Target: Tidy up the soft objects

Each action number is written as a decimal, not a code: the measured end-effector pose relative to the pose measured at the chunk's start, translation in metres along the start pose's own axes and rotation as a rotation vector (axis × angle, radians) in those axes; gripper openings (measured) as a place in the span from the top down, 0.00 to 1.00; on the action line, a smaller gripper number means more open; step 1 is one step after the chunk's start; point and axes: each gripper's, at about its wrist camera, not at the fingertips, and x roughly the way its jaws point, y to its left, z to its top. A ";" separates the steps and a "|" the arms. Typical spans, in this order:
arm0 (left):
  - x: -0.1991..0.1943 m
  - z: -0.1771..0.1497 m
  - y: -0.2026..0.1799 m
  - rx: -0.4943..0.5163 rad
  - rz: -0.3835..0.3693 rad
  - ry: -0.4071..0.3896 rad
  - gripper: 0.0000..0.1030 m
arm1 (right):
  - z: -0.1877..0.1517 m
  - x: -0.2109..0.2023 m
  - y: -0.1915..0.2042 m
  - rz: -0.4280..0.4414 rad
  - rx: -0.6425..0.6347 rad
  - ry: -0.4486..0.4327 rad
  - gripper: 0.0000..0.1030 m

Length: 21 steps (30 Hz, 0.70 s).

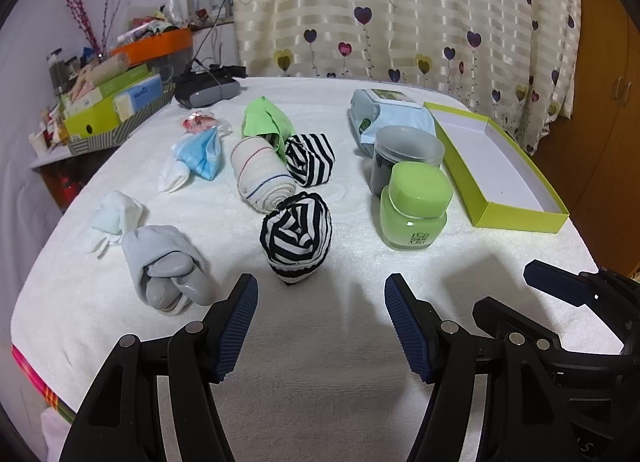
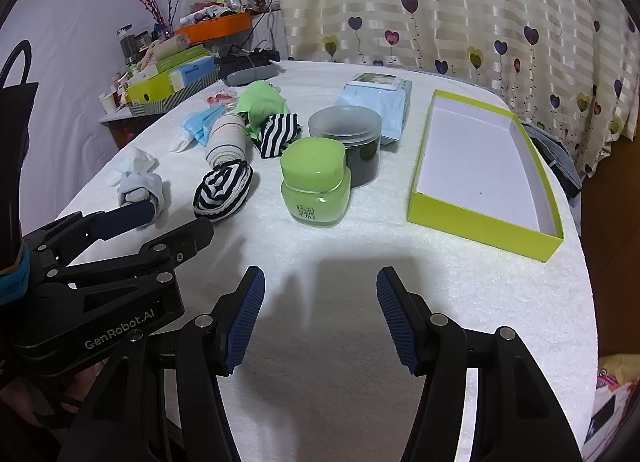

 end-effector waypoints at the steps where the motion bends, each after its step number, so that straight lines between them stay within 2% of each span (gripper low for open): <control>1: 0.000 0.000 0.000 -0.001 0.000 0.001 0.35 | 0.000 -0.001 0.001 -0.001 -0.001 -0.001 0.42; 21: 0.004 -0.003 -0.001 -0.003 -0.002 0.014 0.35 | -0.001 -0.001 0.001 0.001 -0.003 0.000 0.42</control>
